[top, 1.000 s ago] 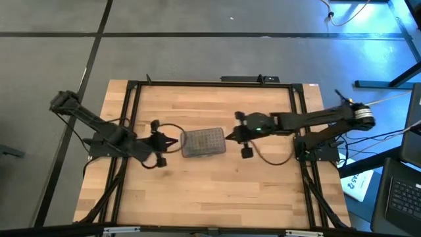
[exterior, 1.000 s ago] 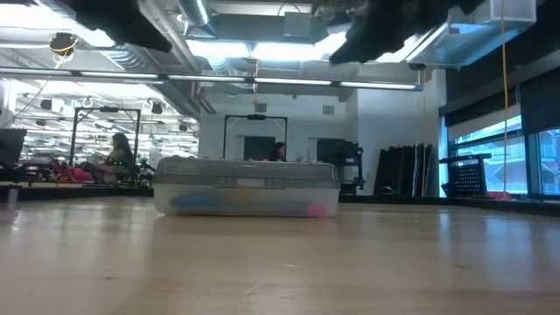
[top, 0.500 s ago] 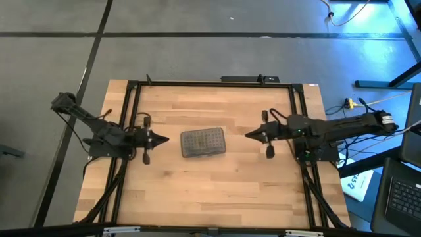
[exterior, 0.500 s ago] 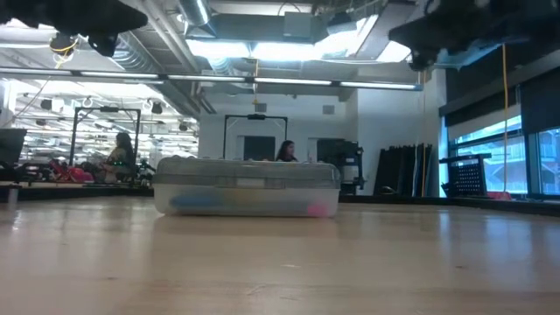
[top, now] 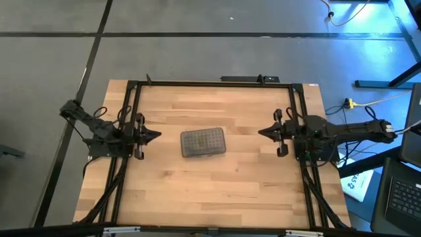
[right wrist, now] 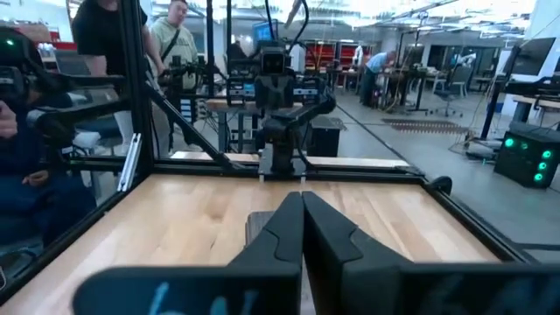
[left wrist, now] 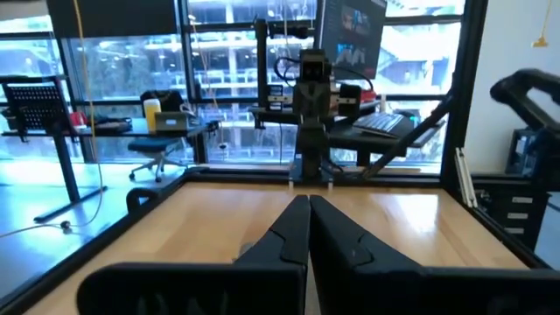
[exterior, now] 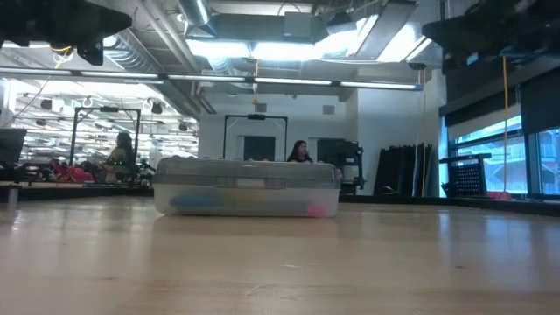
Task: Pack school essentials
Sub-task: Return to Home Position
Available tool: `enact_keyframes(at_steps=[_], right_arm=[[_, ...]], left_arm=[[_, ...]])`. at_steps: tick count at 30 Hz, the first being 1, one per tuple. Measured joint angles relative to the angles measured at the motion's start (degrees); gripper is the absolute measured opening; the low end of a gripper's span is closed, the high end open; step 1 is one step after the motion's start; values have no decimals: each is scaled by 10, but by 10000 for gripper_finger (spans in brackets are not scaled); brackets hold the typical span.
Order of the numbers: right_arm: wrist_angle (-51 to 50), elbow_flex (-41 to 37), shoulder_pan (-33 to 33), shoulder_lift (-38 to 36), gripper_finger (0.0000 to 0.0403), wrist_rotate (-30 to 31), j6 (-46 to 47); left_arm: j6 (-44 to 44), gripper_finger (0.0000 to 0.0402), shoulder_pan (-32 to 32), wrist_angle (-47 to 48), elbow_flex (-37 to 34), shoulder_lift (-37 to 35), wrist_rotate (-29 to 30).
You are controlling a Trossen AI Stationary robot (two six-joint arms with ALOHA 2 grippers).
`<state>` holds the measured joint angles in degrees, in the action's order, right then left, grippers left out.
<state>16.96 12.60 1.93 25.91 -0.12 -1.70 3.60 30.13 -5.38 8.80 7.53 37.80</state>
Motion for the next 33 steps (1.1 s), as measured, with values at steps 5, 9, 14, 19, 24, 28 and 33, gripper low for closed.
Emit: enact_keyframes(at_steps=[5,9,14,19,24,28,33], right_arm=[[3,-38,0,-55,4,0,16],[9,-70,0,-90,4,0,29],[54,-118,0,-131,4,5,27],[46,-122,-1,-158,4,1,27],[16,-122,0,-161,4,-3,28],[-34,-122,0,-161,4,-16,30],[-73,-122,0,-160,4,-26,27]], left_arm=[[0,0,0,10,-26,-45,0],[-16,0,0,11,-51,-73,0],[-38,0,0,9,-74,-74,0],[-50,0,0,12,-83,-74,5],[-32,0,0,13,-83,-72,14],[-41,0,0,13,-83,-71,24],[-122,0,0,13,-83,-71,17]])
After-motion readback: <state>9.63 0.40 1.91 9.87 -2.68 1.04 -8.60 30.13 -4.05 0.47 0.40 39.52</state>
